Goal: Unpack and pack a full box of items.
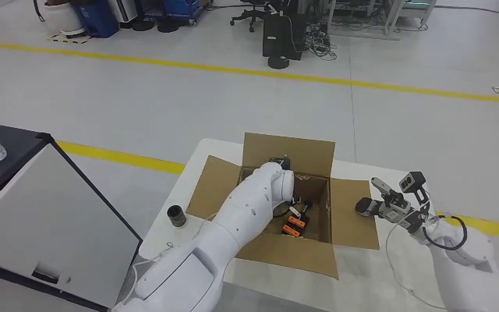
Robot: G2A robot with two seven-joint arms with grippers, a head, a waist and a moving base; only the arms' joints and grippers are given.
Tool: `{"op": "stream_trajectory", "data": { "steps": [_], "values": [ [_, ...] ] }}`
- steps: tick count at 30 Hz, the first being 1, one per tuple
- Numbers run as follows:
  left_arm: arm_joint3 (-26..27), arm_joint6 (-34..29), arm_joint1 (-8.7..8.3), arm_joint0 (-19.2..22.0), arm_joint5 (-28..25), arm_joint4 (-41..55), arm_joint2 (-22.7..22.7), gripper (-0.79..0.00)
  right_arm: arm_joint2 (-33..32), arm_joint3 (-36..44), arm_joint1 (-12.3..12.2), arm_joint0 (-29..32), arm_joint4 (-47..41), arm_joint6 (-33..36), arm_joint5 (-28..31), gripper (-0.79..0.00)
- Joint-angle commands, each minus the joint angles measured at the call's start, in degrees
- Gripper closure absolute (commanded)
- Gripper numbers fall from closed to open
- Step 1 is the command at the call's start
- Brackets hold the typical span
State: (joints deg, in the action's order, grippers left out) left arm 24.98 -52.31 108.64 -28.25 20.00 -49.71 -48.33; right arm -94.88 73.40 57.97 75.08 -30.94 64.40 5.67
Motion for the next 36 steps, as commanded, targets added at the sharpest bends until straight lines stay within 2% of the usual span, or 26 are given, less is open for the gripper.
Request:
{"op": "stream_trajectory", "data": {
  "steps": [1, 11, 19, 28, 30, 36],
  "values": [
    [-0.5, 1.9, 0.27, -0.3, 0.4, 0.1, 0.1, -0.785, 0.0, 0.0, 0.0, 0.0, 0.0, 0.0, 0.0, -0.785],
    [-4.7, 9.2, 1.33, 0.2, 0.1, 0.1, 0.4, -0.785, 0.0, 0.0, 0.0, 0.0, 0.0, 0.0, 0.0, -0.785],
    [-7.8, 9.1, 2.49, 1.0, 0.3, -1.5, 1.8, -0.785, 0.0, 0.0, 0.0, 0.0, 0.0, 0.0, 0.0, -0.785],
    [-9.9, 10.3, 3.58, 0.9, -2.1, 0.3, 1.5, -0.785, 0.0, 0.0, 0.0, 0.0, 0.0, 0.0, 0.0, -0.785],
    [-10.6, 11.2, 3.73, 0.9, -2.5, 0.5, 1.4, -0.727, 0.0, 0.0, 0.0, 0.0, 0.0, 0.0, 0.0, -0.785],
    [-12.2, 14.6, 4.07, 0.8, -3.4, 0.1, 1.6, -0.720, 0.0, 0.0, 0.0, 0.0, 0.0, 0.0, 0.0, -0.785]
  ]
}}
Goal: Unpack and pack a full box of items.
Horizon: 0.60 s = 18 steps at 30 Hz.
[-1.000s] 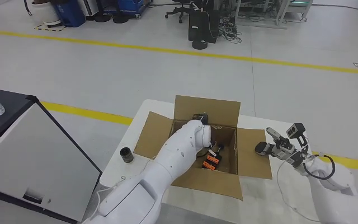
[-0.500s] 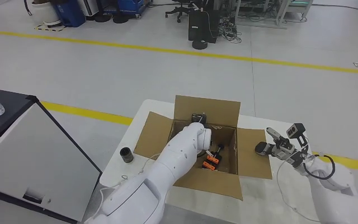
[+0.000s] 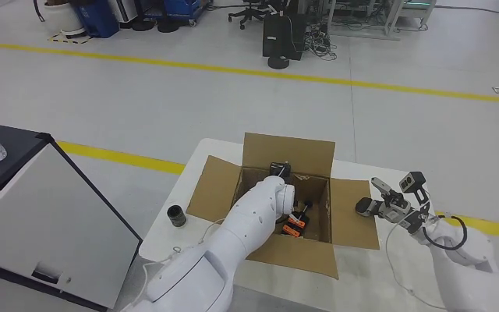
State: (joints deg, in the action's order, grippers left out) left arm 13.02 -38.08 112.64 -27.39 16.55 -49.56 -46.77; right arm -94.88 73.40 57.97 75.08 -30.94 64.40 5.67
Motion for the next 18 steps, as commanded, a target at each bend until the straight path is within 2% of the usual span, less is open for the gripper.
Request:
{"op": "stream_trajectory", "data": {
  "steps": [1, 5, 10, 12, 18],
  "values": [
    [-0.5, 0.6, 0.14, 0.0, 0.0, 0.1, 0.0, -0.717, 0.0, 0.0, 0.0, 0.0, 0.0, 0.0, 0.0, -0.785],
    [-1.3, 2.8, 0.30, -0.2, 0.7, -0.2, 0.0, -0.668, 0.0, 0.0, 0.0, 0.0, 0.0, 0.0, 0.0, -0.785],
    [-1.8, 5.2, 0.34, -0.5, 0.7, 0.7, -0.6, -0.727, 0.0, 0.0, 0.0, 0.0, 0.0, 0.0, 0.0, -0.785],
    [-2.0, 5.3, 0.37, -0.5, 0.5, 0.9, -0.7, -0.785, 0.0, 0.0, 0.0, 0.0, 0.0, 0.0, 0.0, -0.785],
    [-1.8, 5.6, 0.46, -0.4, 1.0, 1.2, -0.9, -0.785, 0.0, 0.0, 0.0, 0.0, 0.0, 0.0, 0.0, -0.785]
  ]
}}
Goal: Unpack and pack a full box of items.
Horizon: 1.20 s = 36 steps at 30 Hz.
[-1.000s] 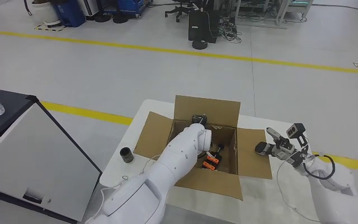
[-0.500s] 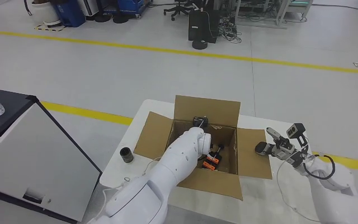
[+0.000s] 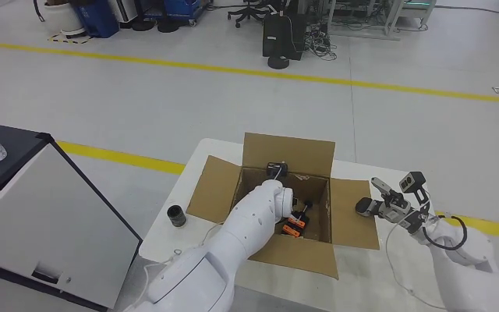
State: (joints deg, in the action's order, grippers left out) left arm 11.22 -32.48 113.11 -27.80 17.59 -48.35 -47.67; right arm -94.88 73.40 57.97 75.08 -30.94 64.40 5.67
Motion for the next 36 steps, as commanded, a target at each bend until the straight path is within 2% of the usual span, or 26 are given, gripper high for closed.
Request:
{"op": "stream_trajectory", "data": {
  "steps": [1, 11, 13, 15, 23, 36],
  "values": [
    [0.0, 0.0, 0.00, 0.0, 0.0, 0.0, 0.0, -0.785, 0.0, 0.0, 0.0, 0.0, 0.0, 0.0, 0.0, -0.785],
    [0.0, 0.0, 0.00, 0.0, 0.0, 0.0, 0.0, -0.785, 0.0, 0.0, 0.0, 0.0, 0.0, 0.0, 0.0, -0.785],
    [0.0, -1.3, -0.16, -0.7, -1.5, 1.8, -0.8, -0.785, 0.0, 0.0, 0.0, 0.0, 0.0, 0.0, 0.0, -0.785],
    [-0.3, -0.7, -0.44, -0.9, -1.3, -1.2, 0.4, -0.785, 0.0, 0.0, 0.0, 0.0, 0.0, 0.0, 0.0, -0.785],
    [2.6, 2.7, -0.87, -3.4, -3.1, -1.1, 0.0, -0.785, 0.0, 0.0, 0.0, 0.0, 0.0, 0.0, 0.0, -0.785],
    [3.0, 5.7, -0.84, -4.6, 0.9, -4.1, 0.8, -0.785, 0.0, 0.0, 0.0, 0.0, 0.0, 0.0, 0.0, -0.785]
  ]
}}
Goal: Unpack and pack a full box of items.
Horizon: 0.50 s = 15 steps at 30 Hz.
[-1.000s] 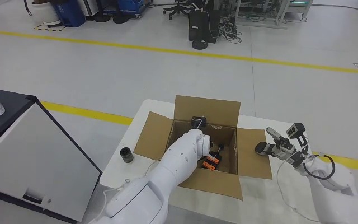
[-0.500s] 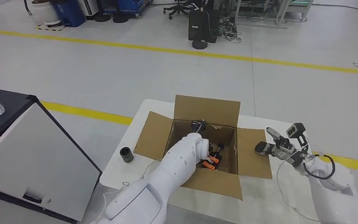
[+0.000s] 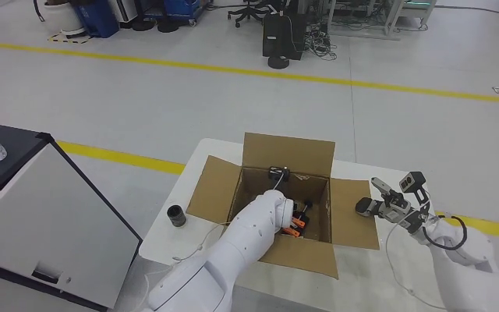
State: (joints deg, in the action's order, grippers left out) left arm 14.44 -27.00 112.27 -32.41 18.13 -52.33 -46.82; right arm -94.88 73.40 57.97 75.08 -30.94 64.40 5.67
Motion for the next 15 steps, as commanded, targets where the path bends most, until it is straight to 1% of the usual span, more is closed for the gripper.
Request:
{"op": "stream_trajectory", "data": {
  "steps": [1, 3, 6, 8, 10, 11, 12, 14, 15],
  "values": [
    [-0.2, 0.0, 0.04, -0.1, 0.3, 0.0, 0.0, -0.742, 0.0, 0.0, 0.0, 0.0, 0.0, 0.0, 0.0, -0.785],
    [-0.4, -0.1, 0.10, -0.1, 0.8, -0.3, 0.0, -0.723, 0.0, 0.0, 0.0, 0.0, 0.0, 0.0, 0.0, -0.785],
    [-0.9, -0.4, 0.26, -0.2, 2.2, -1.1, 0.3, -0.742, 0.0, 0.0, 0.0, 0.0, 0.0, 0.0, 0.0, -0.785],
    [-1.0, -0.6, 0.38, -0.2, 2.8, -1.3, 0.4, -0.714, 0.0, 0.0, 0.0, 0.0, 0.0, 0.0, 0.0, -0.785],
    [-1.0, -0.5, 0.46, -0.2, 2.9, -1.4, 0.5, -0.708, 0.0, 0.0, 0.0, 0.0, 0.0, 0.0, 0.0, -0.785],
    [-1.1, -0.5, 0.50, -0.2, 2.9, -1.6, 0.5, -0.628, 0.0, 0.0, 0.0, 0.0, 0.0, 0.0, 0.0, -0.785],
    [-1.1, -0.5, 0.55, -0.3, 2.9, -1.8, 0.6, -0.585, 0.0, 0.0, 0.0, 0.0, 0.0, 0.0, 0.0, -0.785],
    [-1.3, -0.6, 0.64, -0.3, 3.1, -2.1, 0.7, -0.566, 0.0, 0.0, 0.0, 0.0, 0.0, 0.0, 0.0, -0.785],
    [-1.4, -0.7, 0.69, -0.3, 3.0, -2.2, 0.8, -0.579, 0.0, 0.0, 0.0, 0.0, 0.0, 0.0, 0.0, -0.785]
  ]
}}
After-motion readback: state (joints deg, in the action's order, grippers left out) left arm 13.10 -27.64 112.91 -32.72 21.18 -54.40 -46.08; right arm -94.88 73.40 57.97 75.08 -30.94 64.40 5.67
